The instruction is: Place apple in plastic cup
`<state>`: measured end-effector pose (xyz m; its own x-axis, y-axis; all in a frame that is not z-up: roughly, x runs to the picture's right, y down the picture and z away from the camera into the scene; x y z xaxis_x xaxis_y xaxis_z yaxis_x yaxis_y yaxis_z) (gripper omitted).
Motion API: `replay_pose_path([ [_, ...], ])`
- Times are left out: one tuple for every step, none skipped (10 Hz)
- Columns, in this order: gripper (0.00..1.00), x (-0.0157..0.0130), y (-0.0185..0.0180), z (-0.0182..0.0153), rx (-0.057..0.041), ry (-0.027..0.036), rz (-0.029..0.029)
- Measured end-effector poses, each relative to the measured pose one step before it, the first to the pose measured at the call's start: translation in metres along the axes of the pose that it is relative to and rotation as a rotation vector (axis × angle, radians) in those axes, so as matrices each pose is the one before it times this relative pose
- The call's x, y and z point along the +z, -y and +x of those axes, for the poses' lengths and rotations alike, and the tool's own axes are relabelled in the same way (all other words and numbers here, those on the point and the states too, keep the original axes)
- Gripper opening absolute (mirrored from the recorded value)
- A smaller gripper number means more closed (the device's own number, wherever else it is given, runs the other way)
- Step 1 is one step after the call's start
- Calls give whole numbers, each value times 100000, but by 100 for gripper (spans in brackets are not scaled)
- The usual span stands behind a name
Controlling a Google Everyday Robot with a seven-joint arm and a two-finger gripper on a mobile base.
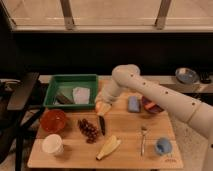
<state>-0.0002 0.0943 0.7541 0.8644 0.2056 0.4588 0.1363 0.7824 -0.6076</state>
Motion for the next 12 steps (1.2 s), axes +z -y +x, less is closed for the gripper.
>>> replay_pose_path([
  [0, -752, -217, 1033, 1656, -825, 205],
  [0, 0, -31, -4, -28, -49, -173],
  [0, 41, 3, -89, -156, 35, -84],
  [0, -84, -22, 173, 308, -22, 163],
  [0, 26, 29, -67, -104, 9, -29],
  [0, 74, -5, -80, -174, -12, -143],
  [0, -57, 30, 74, 184, 4, 133],
  [0, -97, -190, 231, 1635, -513, 651],
  [0, -448, -287, 718, 3066, -660, 1206],
  [0, -696, -327, 1172, 3406, -806, 1349],
  [0, -619, -213, 1033, 2312, -511, 920],
  [0, -1343, -339, 2605, 4987, -704, 1620],
])
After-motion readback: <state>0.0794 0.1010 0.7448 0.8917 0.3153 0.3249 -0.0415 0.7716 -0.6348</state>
